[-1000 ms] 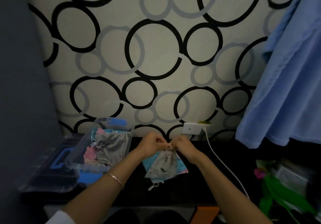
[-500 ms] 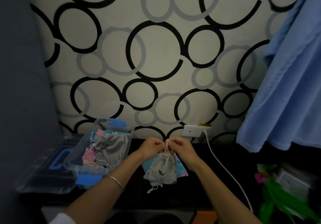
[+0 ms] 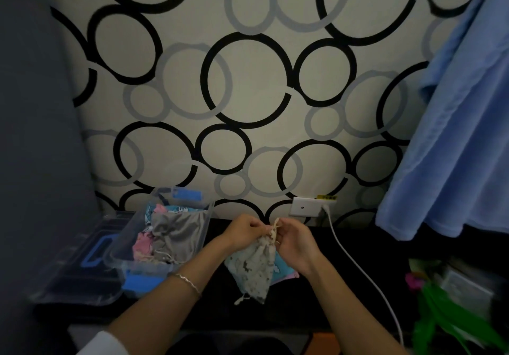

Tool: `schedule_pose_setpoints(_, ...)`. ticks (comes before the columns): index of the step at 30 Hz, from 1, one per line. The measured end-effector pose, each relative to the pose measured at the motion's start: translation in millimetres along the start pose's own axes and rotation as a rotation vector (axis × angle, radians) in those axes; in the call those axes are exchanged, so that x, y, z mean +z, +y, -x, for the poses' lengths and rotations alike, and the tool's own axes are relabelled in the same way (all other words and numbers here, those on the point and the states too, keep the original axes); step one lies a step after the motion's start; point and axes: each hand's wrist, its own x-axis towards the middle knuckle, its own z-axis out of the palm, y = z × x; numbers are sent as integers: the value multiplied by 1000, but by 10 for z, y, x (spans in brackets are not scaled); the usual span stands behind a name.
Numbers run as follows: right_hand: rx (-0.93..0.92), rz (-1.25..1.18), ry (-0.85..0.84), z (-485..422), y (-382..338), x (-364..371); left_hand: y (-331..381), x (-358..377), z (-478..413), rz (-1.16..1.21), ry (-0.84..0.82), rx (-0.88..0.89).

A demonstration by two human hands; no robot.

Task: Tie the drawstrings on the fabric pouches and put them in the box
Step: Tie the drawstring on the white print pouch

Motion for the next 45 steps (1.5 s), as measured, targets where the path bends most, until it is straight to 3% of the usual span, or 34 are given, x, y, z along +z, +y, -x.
schedule_pose_setpoints(5,20,-294,-28,37,57,-46,41,2,-11,24,-7,-19)
schedule_pose_setpoints(10,-36,-281,104,33,47,7,-18,-35,9,24,-28,-17)
schedule_pose_setpoints(14,23,-270,244,-80,79,-182,-72,-160,45,-157,43,-35)
schedule_pose_setpoints(16,40,-170,325,-107,96,-261,-108,-224,66,-217,45,-63)
schedule_pose_setpoints(19,-49,363,444,-103,149,-234,-66,-212,116,-195,-25,-38)
schedule_pose_setpoints(20,-133,547,435,-104,153,-198,-31,-186,124,-180,-55,-18)
schedule_pose_setpoints(22,-259,813,256,-71,123,-96,62,-142,118,-193,-87,33)
schedule_pose_setpoints(25,-242,978,8,29,59,37,132,-124,72,-221,-47,93)
schedule_pose_setpoints(31,-17,811,-84,206,-27,50,61,-86,8,-180,84,62)
schedule_pose_setpoints(34,-12,781,-80,249,-6,29,9,-34,40,-82,97,-11)
schedule_pose_setpoints(37,-32,717,-14,224,4,10,-81,1,56,-40,225,-77)
schedule_pose_setpoints(41,-80,648,17,199,-5,5,-91,-32,103,62,25,-129)
schedule_pose_setpoints(45,-88,701,-10,184,2,21,-85,-62,108,20,8,-93)
